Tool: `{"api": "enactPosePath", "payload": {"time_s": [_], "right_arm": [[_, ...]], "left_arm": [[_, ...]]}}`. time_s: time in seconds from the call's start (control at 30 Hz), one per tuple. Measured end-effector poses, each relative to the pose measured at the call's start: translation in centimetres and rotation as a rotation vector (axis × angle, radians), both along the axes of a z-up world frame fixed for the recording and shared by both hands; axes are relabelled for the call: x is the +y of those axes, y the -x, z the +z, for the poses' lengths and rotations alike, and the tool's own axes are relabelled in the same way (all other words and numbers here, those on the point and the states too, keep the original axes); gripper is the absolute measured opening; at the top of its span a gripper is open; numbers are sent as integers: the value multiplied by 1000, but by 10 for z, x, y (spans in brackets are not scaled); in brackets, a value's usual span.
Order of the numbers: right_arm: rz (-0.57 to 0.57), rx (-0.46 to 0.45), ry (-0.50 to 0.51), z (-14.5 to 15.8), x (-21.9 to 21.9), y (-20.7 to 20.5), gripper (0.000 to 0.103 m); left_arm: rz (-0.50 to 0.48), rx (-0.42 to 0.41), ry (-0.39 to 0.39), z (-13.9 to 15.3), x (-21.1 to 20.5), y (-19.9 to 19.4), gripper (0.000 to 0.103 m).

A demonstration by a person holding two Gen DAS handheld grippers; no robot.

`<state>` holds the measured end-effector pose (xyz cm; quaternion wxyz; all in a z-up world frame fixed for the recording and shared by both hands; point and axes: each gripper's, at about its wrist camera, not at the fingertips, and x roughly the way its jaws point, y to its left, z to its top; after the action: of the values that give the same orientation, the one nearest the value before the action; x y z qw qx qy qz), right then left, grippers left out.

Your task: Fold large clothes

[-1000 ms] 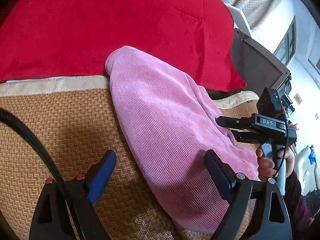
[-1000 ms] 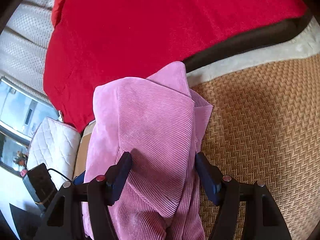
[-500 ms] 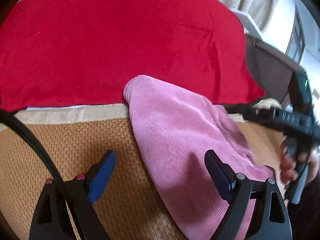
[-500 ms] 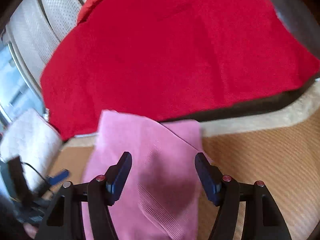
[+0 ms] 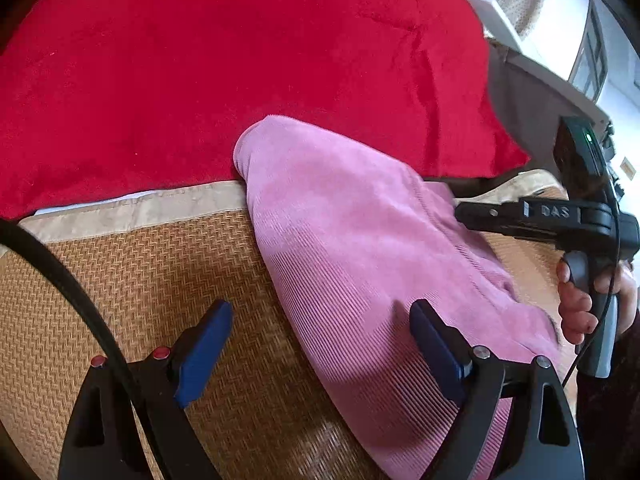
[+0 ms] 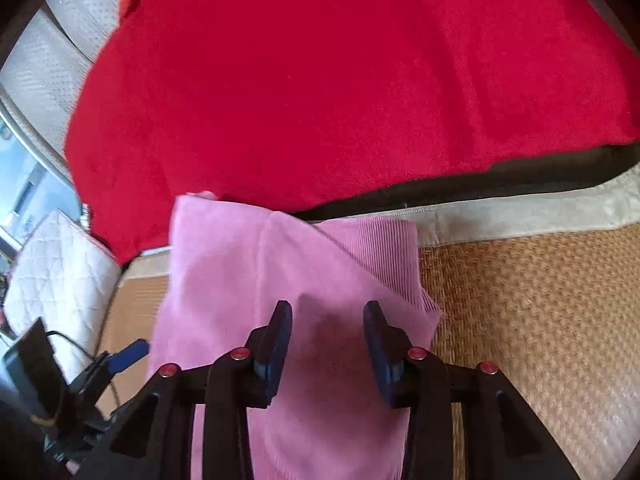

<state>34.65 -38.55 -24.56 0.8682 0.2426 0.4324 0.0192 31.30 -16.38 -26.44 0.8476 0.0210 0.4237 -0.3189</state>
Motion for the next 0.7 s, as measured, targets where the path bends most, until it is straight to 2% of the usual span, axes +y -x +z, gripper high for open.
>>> {"api": "enactPosePath", "payload": {"time_s": [0.13,0.2,0.33,0.43,0.53,0.6,0.7], "right_arm": [[38,-19,16,16,6,47,42],[68,-43,22,25,14,59,42],[99,-72,-9,33,21,101,42],[121,-32,-29,16,29,119,42],[113,94,-14,-19,36,116,42],[110,85,3,-19,37,121,41],[114,52,21,-8,41,128,41]], "left_arm": [[-66,-10,22,13,12,24,90],[-112,-21,18,17,4,39,90],[-215,-86,-36,23,-5,66,90],[-255,-82,-149,6,-23,76,91],[-243,17,-112,-10,-20,67,93],[-233,33,-94,-10,-17,63,93],[-235,-22,-99,-1,-17,65,93]]}}
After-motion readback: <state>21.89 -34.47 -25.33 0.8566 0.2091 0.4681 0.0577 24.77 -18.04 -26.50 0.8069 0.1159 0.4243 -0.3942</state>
